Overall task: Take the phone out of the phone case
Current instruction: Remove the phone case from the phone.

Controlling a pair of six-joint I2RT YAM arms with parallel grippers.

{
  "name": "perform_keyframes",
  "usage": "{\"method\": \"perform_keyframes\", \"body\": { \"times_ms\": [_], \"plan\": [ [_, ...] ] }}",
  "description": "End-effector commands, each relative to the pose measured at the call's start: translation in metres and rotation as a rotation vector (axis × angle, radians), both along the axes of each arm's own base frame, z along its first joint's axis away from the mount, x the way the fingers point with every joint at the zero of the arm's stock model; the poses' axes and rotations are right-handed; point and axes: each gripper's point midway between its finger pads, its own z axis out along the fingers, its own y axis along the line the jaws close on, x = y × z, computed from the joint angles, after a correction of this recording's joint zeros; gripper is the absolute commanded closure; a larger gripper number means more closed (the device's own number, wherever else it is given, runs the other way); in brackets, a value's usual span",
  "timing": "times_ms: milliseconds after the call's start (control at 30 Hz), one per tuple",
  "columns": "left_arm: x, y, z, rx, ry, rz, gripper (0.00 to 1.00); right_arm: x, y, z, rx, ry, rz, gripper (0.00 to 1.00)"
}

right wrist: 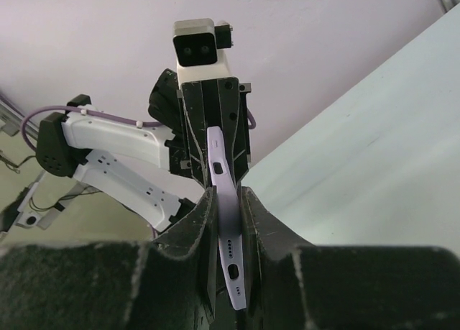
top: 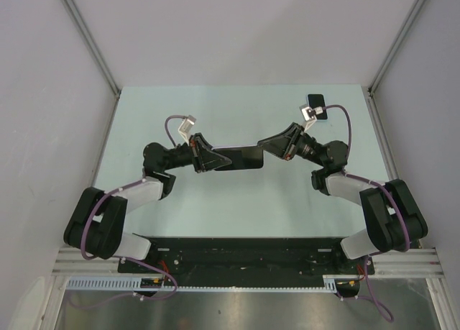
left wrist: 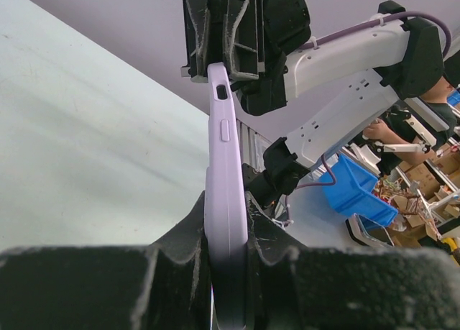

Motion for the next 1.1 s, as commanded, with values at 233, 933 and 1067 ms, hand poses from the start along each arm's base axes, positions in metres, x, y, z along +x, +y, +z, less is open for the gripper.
{"method": "perform_keyframes", "body": {
  "times_ms": [233, 933, 1067],
  "plan": [
    [-0.069, 0.004, 0.069, -0.134, -0.617, -0.151, 1.0, 0.029, -0.021, 0.022, 0.137, 0.114, -0.106, 1.0],
    [-0.087, 0.001, 0.068, -0.126, -0.683, -0.22, 1.0, 0.045, -0.02, 0.008, 0.17, 0.32, -0.091, 1.0],
    [-0.091, 0.001, 0.068, -0.124, -0.694, -0.234, 1.0, 0.047, -0.02, 0.005, 0.173, 0.348, -0.088, 1.0]
  ]
}}
